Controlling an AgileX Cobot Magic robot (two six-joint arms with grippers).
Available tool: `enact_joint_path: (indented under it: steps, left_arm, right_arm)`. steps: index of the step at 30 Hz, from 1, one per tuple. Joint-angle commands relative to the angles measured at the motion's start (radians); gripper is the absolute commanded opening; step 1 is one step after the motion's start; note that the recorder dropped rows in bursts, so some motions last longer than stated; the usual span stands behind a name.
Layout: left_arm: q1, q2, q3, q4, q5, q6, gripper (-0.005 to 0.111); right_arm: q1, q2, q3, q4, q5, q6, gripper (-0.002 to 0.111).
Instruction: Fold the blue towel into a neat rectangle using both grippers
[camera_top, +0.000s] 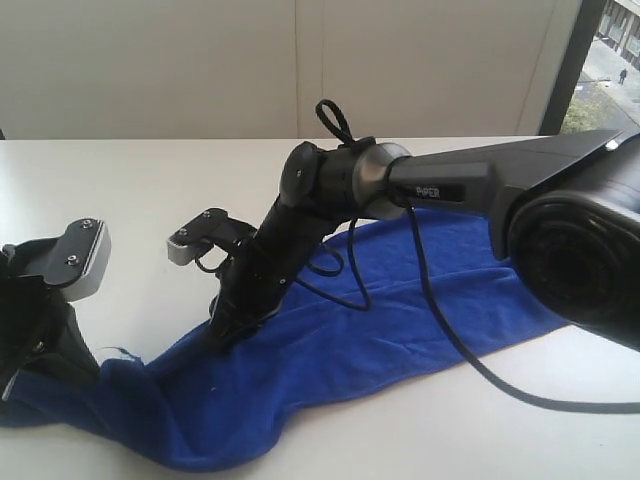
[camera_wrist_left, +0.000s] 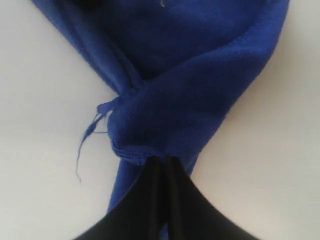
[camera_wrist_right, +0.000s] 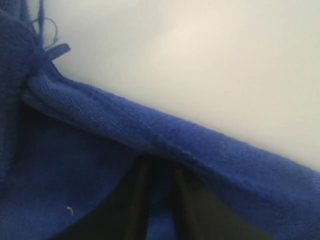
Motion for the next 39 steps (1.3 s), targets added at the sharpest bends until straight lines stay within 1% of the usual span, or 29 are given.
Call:
enact_joint_path:
  steps: [1, 5, 8, 12, 13, 14, 18, 21, 23, 25, 27, 28, 29, 30, 31, 32, 34, 36, 37, 39]
  left_arm:
    - [-0.006, -0.048, 0.006, -0.020, 0.082, -0.008, 0.000]
    - [-0.006, -0.108, 0.006, -0.020, 0.119, -0.040, 0.000]
    - [-0.006, -0.155, 0.006, -0.020, 0.187, -0.070, 0.000]
    - [-0.006, -0.166, 0.008, -0.016, 0.296, -0.111, 0.000]
    - [-0.006, -0.166, 0.015, -0.019, 0.344, -0.115, 0.000]
    - [-0.006, -0.166, 0.021, -0.024, 0.358, -0.115, 0.000]
    - [-0.006, -0.166, 0.094, -0.057, 0.419, -0.174, 0.000]
    - [-0.006, -0.166, 0.146, -0.173, 0.426, -0.199, 0.000]
    - [-0.006, -0.166, 0.157, -0.194, 0.450, -0.199, 0.000]
    - [-0.006, -0.166, 0.157, -0.191, 0.462, -0.220, 0.012]
    - [-0.006, -0.166, 0.157, -0.191, 0.462, -0.246, 0.034]
    - [-0.006, -0.166, 0.157, -0.191, 0.462, -0.277, 0.050]
    - [-0.006, -0.166, 0.157, -0.191, 0.462, -0.292, 0.058]
    - [-0.006, -0.166, 0.157, -0.191, 0.462, -0.301, 0.063]
    - [-0.006, -0.166, 0.157, -0.191, 0.462, -0.307, 0.067]
    - [-0.006, -0.166, 0.157, -0.191, 0.462, -0.319, 0.069]
    - [-0.006, -0.166, 0.152, -0.191, 0.450, -0.319, 0.069]
    - [-0.006, -0.166, 0.131, -0.183, 0.430, -0.327, 0.064]
    - [-0.006, -0.166, 0.120, -0.173, 0.415, -0.343, 0.061]
    - [-0.006, -0.166, 0.097, -0.151, 0.347, -0.395, 0.048]
  right_arm:
    - [0.001, 0.021, 0.001, -0.019, -0.095, -0.001, 0.017]
    - [0.001, 0.021, 0.001, -0.039, -0.146, 0.030, 0.017]
    - [0.001, 0.021, 0.001, -0.069, -0.180, 0.065, 0.017]
    - [-0.001, 0.021, 0.001, -0.109, -0.209, 0.113, 0.017]
    - [-0.001, 0.021, 0.001, -0.111, -0.213, 0.118, 0.017]
    - [-0.003, 0.021, 0.001, -0.114, -0.213, 0.118, 0.017]
    - [-0.003, 0.021, 0.001, -0.113, -0.243, 0.127, 0.017]
    - [-0.003, 0.021, 0.001, -0.113, -0.242, 0.130, 0.017]
    - [-0.003, 0.021, 0.001, -0.113, -0.224, 0.130, 0.017]
    - [-0.003, 0.019, 0.001, -0.113, -0.202, 0.130, 0.019]
    - [-0.003, 0.006, 0.001, -0.113, -0.190, 0.130, 0.030]
    - [-0.003, -0.006, 0.001, -0.113, -0.188, 0.130, 0.040]
    - [-0.003, -0.012, 0.001, -0.115, -0.187, 0.130, 0.045]
    - [-0.003, -0.019, 0.001, -0.115, -0.185, 0.130, 0.049]
    - [-0.003, -0.027, 0.001, -0.115, -0.181, 0.130, 0.052]
    - [-0.003, -0.038, 0.001, -0.120, -0.178, 0.130, 0.053]
    - [-0.003, -0.062, 0.001, -0.134, -0.168, 0.130, 0.053]
    - [-0.003, -0.091, 0.001, -0.138, -0.147, 0.130, 0.053]
    - [-0.003, -0.104, 0.001, -0.140, -0.137, 0.130, 0.053]
    - [-0.003, -0.138, 0.001, -0.151, -0.115, 0.130, 0.053]
